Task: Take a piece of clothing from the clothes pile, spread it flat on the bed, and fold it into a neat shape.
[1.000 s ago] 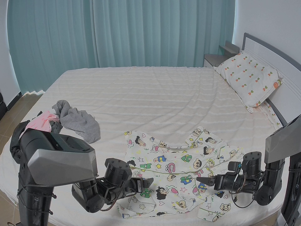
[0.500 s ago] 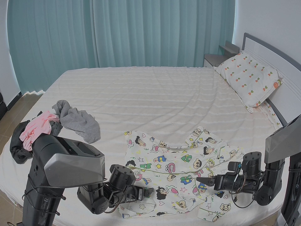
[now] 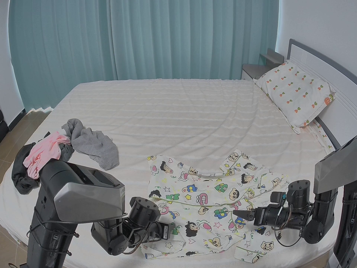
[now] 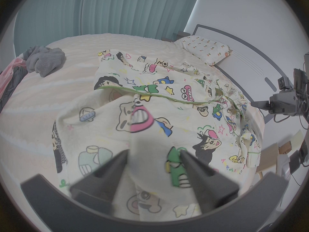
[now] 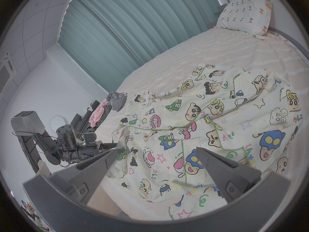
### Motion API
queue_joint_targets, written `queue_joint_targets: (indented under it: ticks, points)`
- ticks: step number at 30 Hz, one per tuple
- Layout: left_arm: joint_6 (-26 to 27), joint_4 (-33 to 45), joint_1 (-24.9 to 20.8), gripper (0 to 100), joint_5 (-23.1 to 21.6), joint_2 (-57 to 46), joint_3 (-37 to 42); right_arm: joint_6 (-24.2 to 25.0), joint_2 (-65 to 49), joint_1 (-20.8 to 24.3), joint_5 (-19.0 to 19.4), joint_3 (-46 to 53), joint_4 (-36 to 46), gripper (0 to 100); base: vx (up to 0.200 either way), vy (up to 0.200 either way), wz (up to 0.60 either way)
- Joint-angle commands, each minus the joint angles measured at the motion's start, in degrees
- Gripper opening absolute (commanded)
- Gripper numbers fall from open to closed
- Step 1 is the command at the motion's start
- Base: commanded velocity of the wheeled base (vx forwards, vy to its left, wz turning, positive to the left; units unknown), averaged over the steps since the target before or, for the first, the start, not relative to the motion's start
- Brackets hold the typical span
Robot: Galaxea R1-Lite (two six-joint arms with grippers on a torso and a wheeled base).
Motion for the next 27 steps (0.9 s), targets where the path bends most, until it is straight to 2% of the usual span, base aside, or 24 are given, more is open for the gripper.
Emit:
queue_joint_targets:
  ticks: [1,8,13,17,19,27]
  points:
    - [-0.04,-0.09,0.15,0,0.09,-0.27,0.55,-0.06,0.15,0.04,0.03,-0.02,-0.67,100,0.0,0.0,0.0]
    - [0.14,-0.09,1.2,0,0.09,-2.47,1.78,0.03,0.06,0.04,0.03,0.07,-0.67,100,0.0,0.0,0.0]
    - [0.76,0.18,3.57,0,0.0,-5.37,2.83,0.03,0.06,0.04,-0.06,0.07,-0.67,100,0.0,0.0,0.0]
    - [4.53,0.09,7.09,0,-0.18,-5.37,3.71,0.03,0.15,0.04,0.03,0.16,-0.67,100,0.0,0.0,0.0]
    - [6.2,-0.26,8.85,0,-1.76,-5.37,4.94,0.03,0.15,-0.05,0.03,0.16,-0.67,100,0.0,0.0,0.0]
    - [6.38,-0.96,12.19,0,-9.41,-6.33,6.52,0.03,0.33,-0.05,0.03,0.16,-0.67,100,0.0,0.0,0.0]
